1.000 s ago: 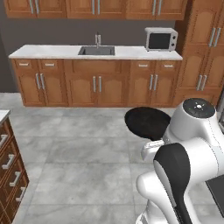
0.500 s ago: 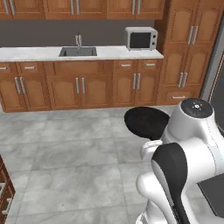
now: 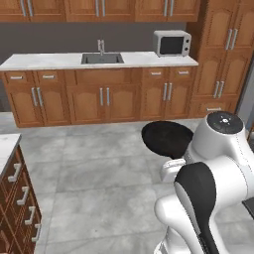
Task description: Move the pot and pan from the stove into the sink.
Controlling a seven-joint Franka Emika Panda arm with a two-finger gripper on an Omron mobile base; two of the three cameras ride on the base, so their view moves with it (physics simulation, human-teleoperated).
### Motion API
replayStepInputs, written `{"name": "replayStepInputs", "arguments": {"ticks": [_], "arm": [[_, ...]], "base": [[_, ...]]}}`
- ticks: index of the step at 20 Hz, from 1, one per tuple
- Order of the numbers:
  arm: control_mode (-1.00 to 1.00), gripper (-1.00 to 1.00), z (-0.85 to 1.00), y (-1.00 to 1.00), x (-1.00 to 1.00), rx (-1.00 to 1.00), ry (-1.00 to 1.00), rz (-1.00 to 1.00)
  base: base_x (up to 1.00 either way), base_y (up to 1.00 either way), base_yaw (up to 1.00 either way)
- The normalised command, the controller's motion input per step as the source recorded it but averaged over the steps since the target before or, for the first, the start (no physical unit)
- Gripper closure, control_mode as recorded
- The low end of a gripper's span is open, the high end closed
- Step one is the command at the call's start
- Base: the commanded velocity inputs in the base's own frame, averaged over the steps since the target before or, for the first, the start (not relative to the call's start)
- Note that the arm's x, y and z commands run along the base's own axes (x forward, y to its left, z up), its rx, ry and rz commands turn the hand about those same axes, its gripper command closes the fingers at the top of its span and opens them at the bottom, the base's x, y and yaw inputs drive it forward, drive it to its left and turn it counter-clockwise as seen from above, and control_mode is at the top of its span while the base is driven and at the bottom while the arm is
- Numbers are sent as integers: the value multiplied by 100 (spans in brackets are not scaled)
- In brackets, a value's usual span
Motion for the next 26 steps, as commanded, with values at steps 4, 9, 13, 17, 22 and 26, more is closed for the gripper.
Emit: {"name": "replayStepInputs", "arguments": {"ticks": [4,9,13,17,22,26], "arm": [[100,100,0,0,0,0,0,0],[100,100,0,0,0,0,0,0],[100,100,0,0,0,0,0,0],[100,100,0,0,0,0,0,0],[100,100,0,0,0,0,0,0],[100,100,0,0,0,0,0,0]], "base": [[10,80,-7],[1,6,0],[33,1,-1],[62,9,-7],[78,11,-9],[79,15,-8]]}}
